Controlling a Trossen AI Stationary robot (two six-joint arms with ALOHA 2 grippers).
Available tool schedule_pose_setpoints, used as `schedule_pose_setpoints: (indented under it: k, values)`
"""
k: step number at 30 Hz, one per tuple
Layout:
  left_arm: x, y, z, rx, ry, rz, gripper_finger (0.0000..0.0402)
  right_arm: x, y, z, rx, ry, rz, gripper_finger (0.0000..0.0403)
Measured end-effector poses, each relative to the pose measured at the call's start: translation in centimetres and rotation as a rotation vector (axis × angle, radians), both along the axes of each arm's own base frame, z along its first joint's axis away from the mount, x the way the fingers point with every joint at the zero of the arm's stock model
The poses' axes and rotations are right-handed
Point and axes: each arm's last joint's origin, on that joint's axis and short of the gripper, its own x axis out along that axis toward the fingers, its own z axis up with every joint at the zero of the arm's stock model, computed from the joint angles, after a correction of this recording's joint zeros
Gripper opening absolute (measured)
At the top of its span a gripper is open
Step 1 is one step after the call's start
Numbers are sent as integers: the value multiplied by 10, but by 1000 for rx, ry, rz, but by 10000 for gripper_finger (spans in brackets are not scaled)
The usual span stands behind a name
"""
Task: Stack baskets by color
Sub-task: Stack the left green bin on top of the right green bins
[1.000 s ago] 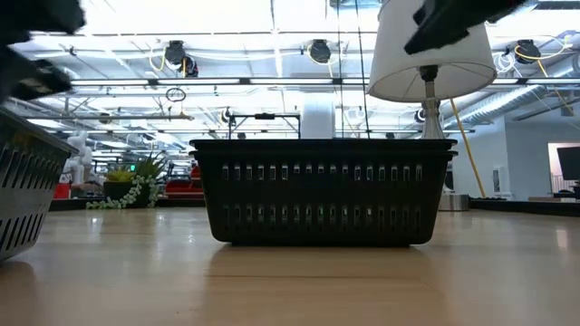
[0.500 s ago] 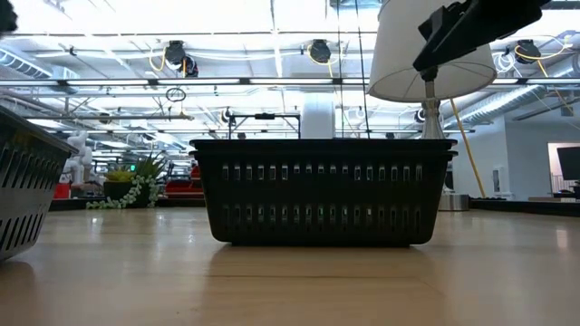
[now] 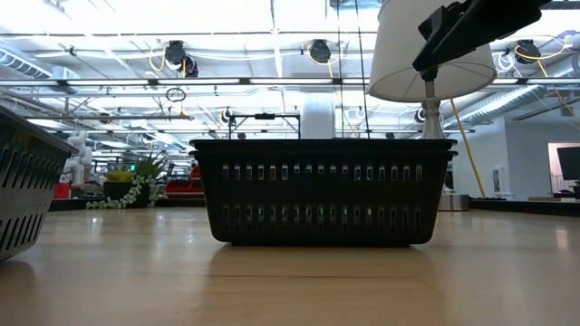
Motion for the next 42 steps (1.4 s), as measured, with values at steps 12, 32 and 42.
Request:
schedule_pose_setpoints:
  k: [12,32,42]
  values:
    - [-8,-5,-1,93,-115,-496,138,0,0,0,-2,1,2,160]
    - [-7,-10,-11,159,-116,-605,72,0,0,0,-2,5,3,160]
    - [-4,-8,-11,184,-131,-511,72,0,0,0,-2,5,3,160]
